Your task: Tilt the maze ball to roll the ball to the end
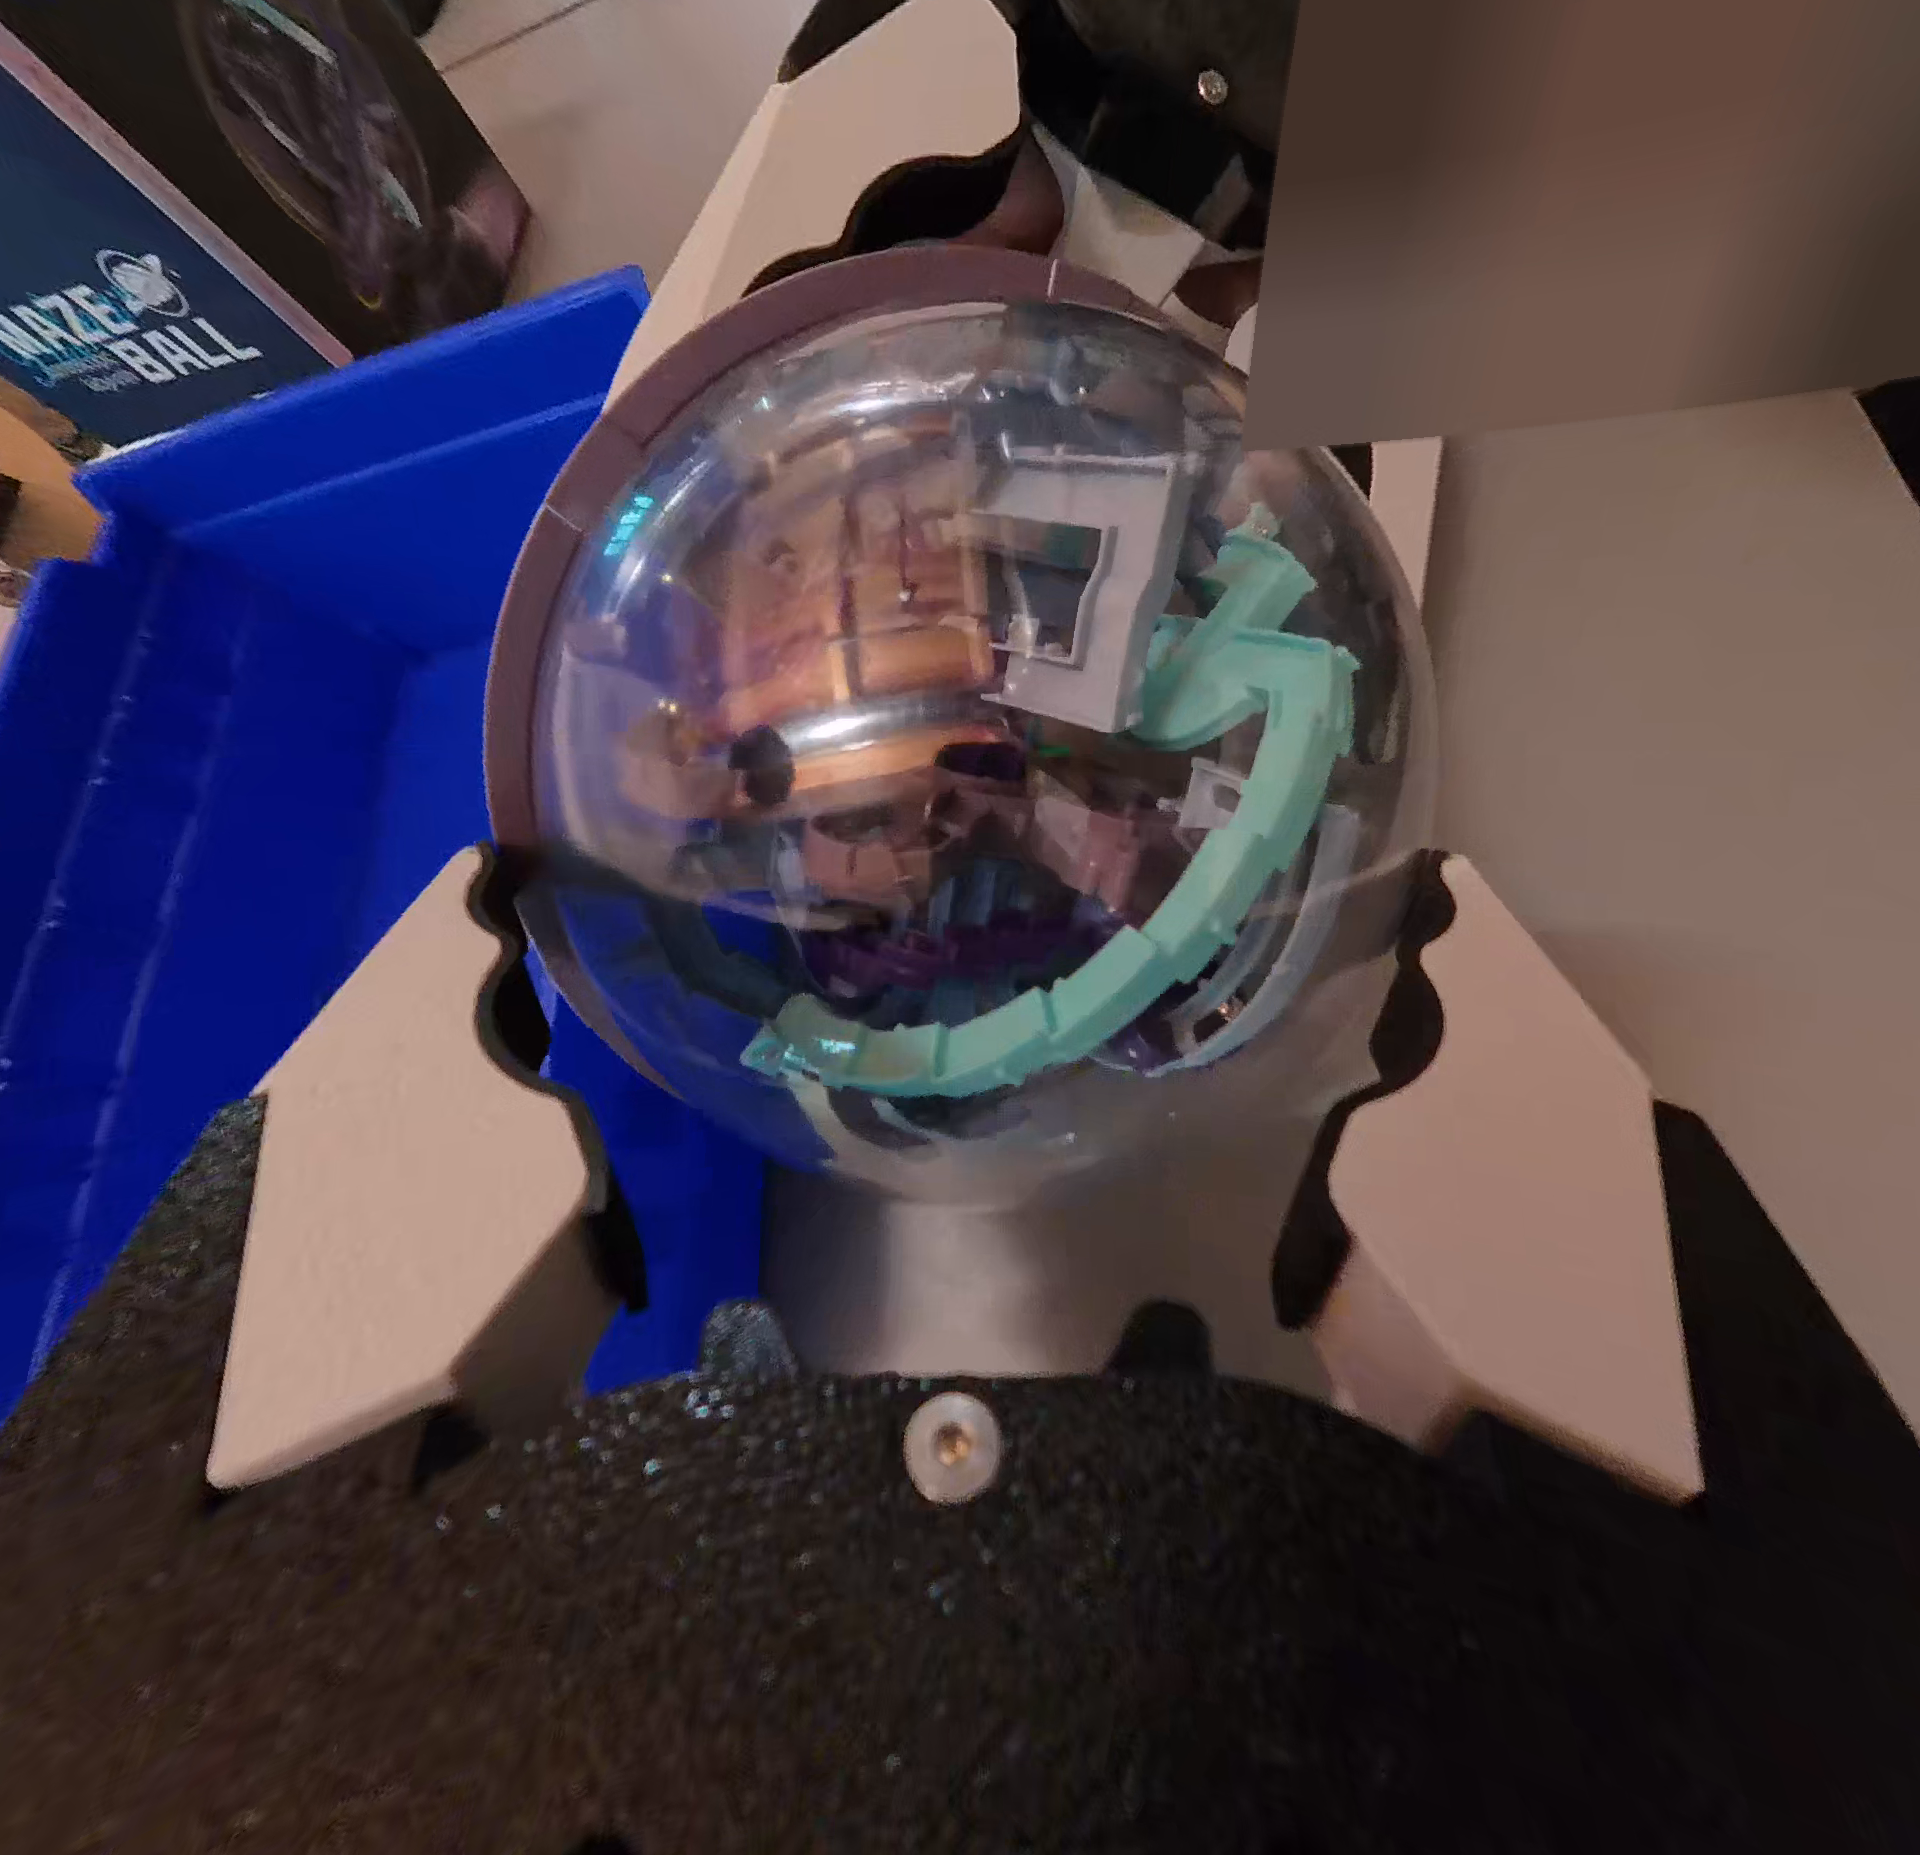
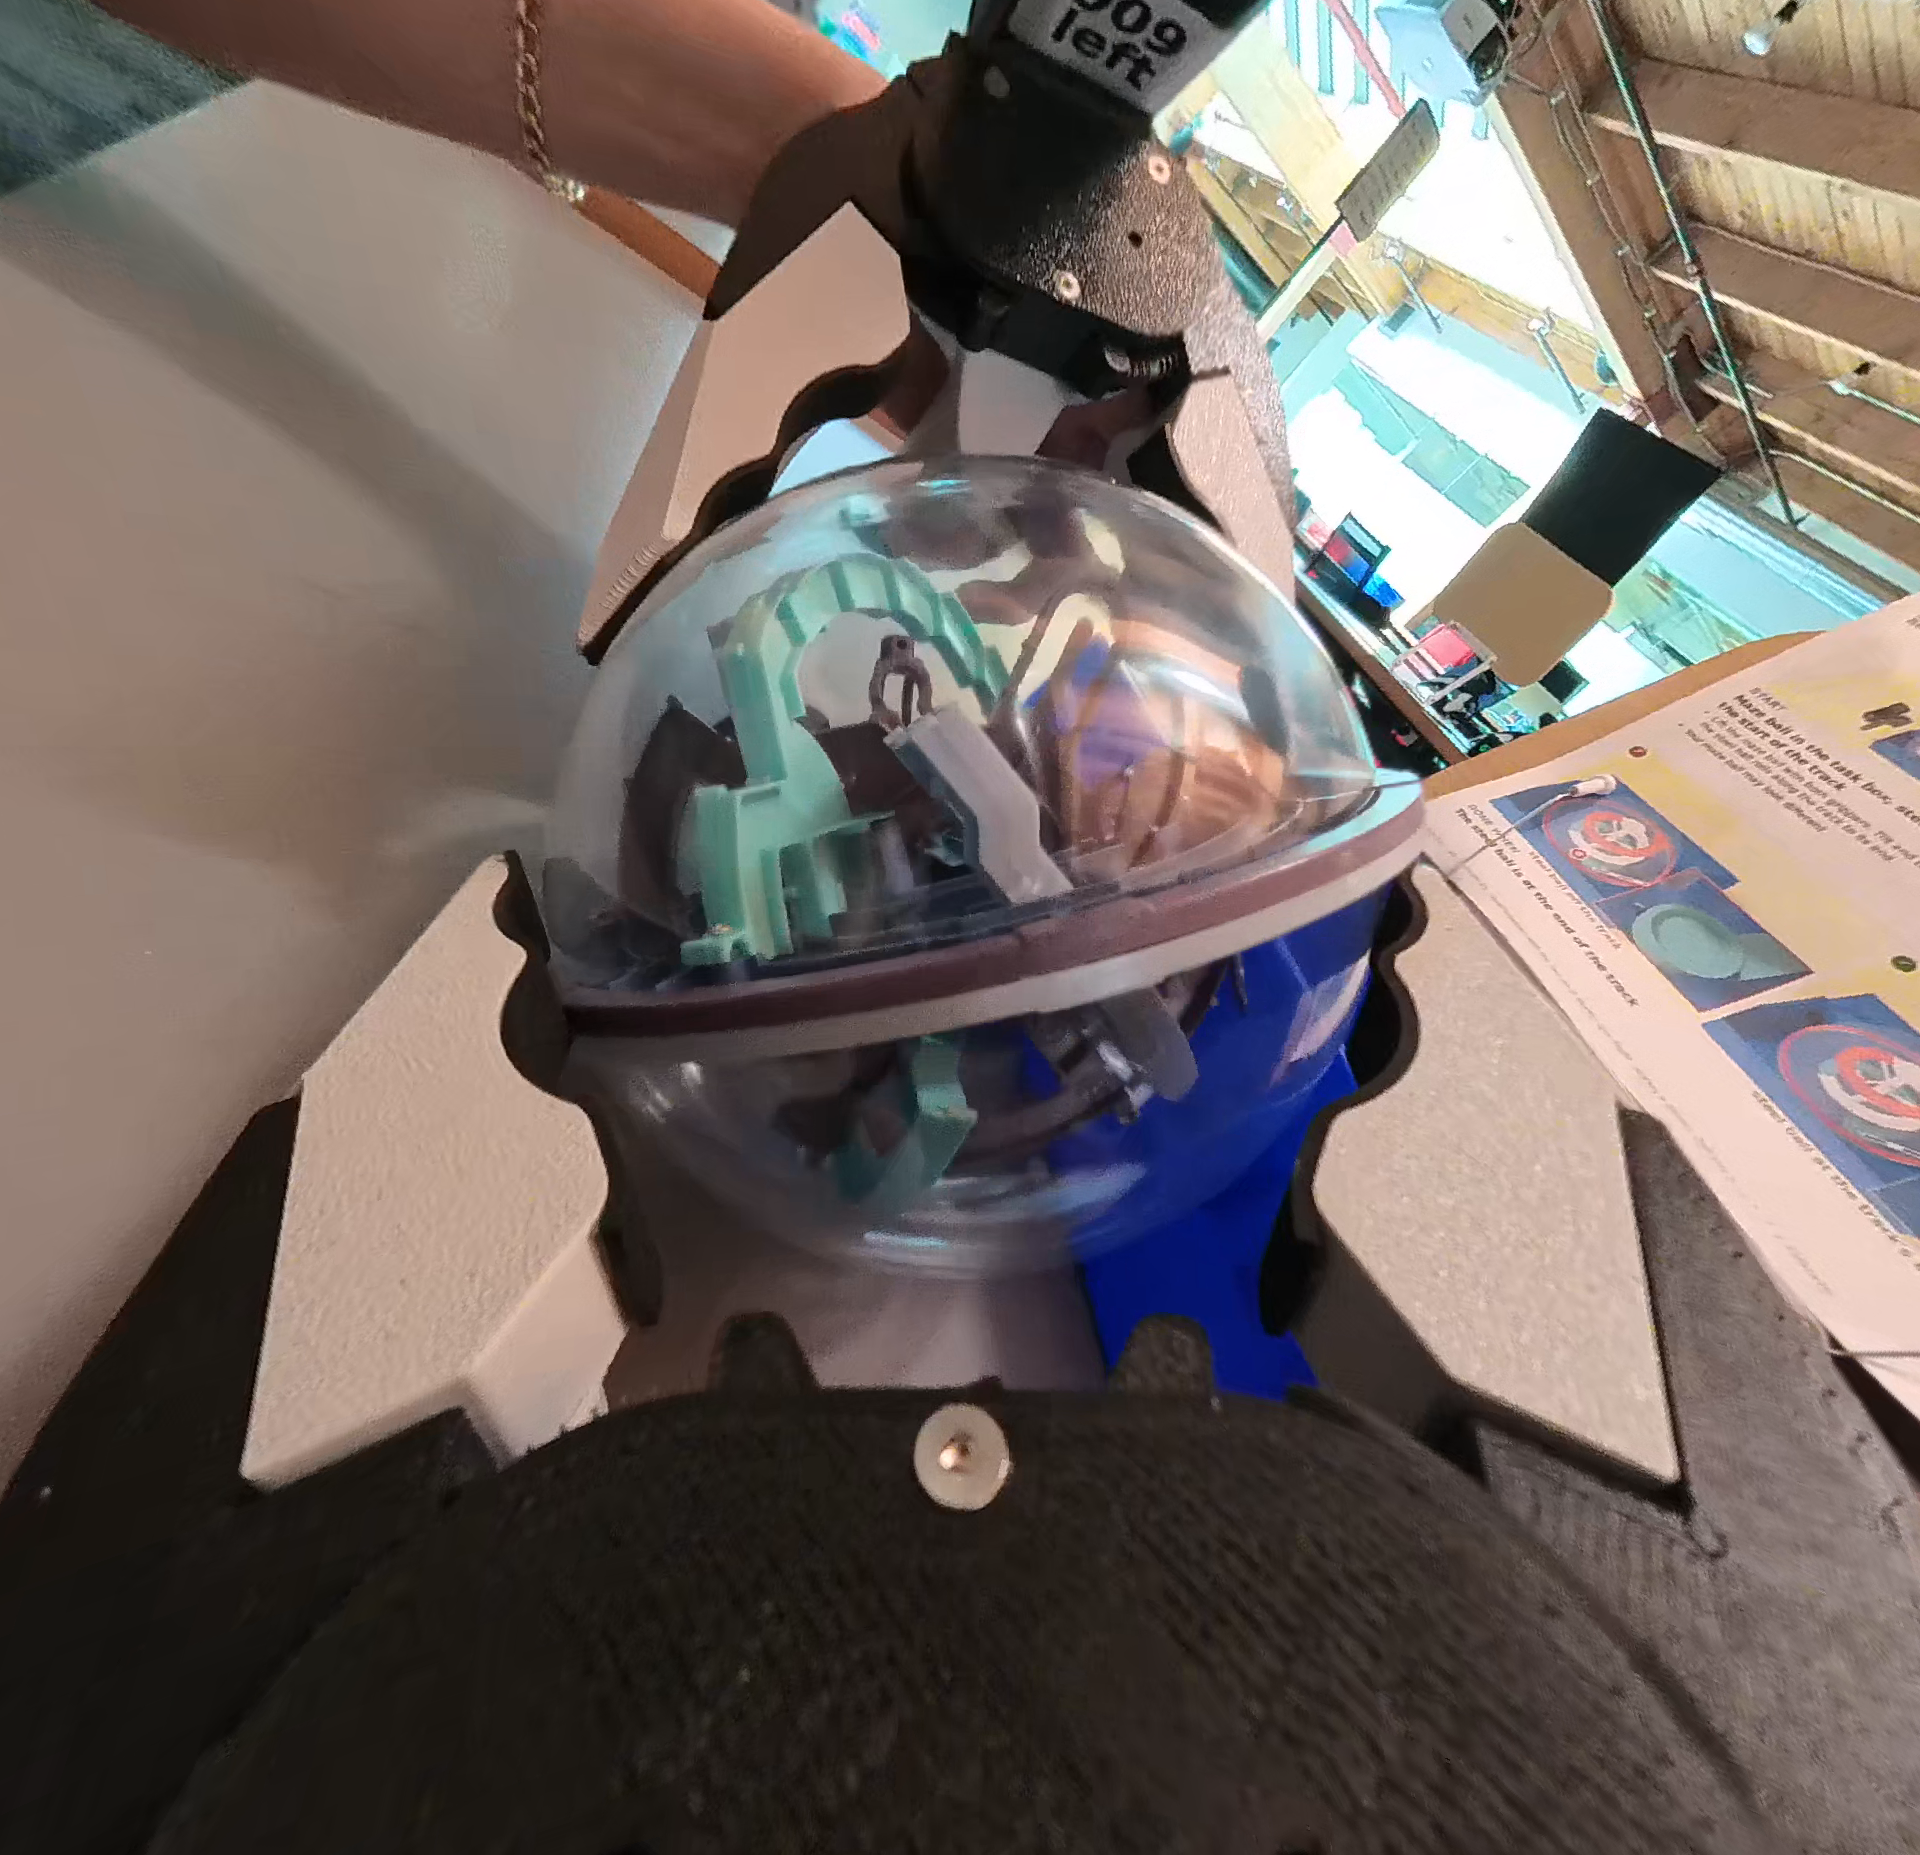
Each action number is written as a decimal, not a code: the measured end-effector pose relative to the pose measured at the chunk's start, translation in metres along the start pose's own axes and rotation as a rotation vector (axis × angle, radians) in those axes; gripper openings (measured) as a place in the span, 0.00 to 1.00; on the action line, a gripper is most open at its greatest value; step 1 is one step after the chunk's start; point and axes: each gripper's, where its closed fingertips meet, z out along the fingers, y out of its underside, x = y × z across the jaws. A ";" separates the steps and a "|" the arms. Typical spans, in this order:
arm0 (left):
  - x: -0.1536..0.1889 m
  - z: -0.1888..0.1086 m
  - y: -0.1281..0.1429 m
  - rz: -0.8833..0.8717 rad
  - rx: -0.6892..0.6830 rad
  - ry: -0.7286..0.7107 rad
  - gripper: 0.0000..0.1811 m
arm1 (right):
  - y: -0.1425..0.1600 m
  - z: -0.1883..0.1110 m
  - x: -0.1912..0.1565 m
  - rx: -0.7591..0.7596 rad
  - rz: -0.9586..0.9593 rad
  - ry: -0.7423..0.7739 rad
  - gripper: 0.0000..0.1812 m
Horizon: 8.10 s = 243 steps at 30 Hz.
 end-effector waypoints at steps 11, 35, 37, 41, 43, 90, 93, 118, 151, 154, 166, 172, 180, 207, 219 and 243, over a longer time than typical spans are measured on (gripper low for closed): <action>-0.002 0.001 -0.009 -0.160 0.092 0.039 0.85 | 0.004 -0.010 0.004 0.035 0.091 -0.059 0.83; 0.010 0.003 -0.006 -0.299 0.073 0.073 0.82 | 0.009 -0.024 -0.007 0.059 0.148 -0.200 0.86; 0.011 0.003 -0.006 -0.294 0.081 0.060 0.82 | 0.008 -0.024 -0.008 0.062 0.134 -0.201 0.86; 0.012 0.004 -0.011 -0.252 0.088 0.025 0.82 | 0.009 -0.026 -0.009 0.047 0.110 -0.213 0.86; 0.012 0.003 -0.017 -0.195 0.099 -0.001 0.83 | 0.009 -0.028 -0.011 0.040 0.110 -0.229 0.86; 0.034 -0.003 -0.020 -0.558 0.228 -0.007 0.85 | -0.024 -0.027 -0.029 0.140 0.080 -0.276 0.85; 0.035 -0.004 -0.021 -0.553 0.261 -0.034 0.85 | -0.024 -0.024 -0.032 0.140 0.049 -0.263 0.87; 0.045 -0.014 -0.033 -0.270 0.156 -0.099 0.77 | -0.032 -0.024 -0.042 0.146 -0.078 -0.237 0.85; 0.030 -0.019 -0.023 -0.493 0.136 -0.063 0.76 | -0.036 -0.009 -0.032 0.159 -0.030 -0.099 0.84; 0.031 -0.018 -0.024 -0.562 0.171 -0.075 0.76 | -0.035 -0.008 -0.034 0.151 -0.053 -0.092 0.87; 0.031 -0.025 -0.019 -0.712 0.267 -0.175 0.76 | -0.037 -0.003 -0.035 0.162 -0.117 -0.032 0.86; 0.028 -0.031 -0.018 -0.541 0.206 -0.189 0.76 | -0.041 -0.007 -0.032 0.194 -0.110 -0.027 0.78; 0.024 -0.027 -0.019 -0.625 0.233 -0.135 0.75 | -0.030 0.001 -0.033 0.136 -0.153 -0.002 0.87; 0.042 -0.021 -0.001 -0.398 0.088 -0.023 0.82 | -0.048 -0.001 -0.036 0.269 -0.001 -0.068 0.84; 0.038 -0.017 -0.008 -0.663 0.292 -0.074 0.81 | -0.041 -0.003 -0.033 0.243 0.004 -0.032 0.87; 0.043 -0.017 -0.006 -0.332 0.165 0.119 0.87 | -0.046 -0.006 -0.041 0.249 -0.012 -0.108 0.84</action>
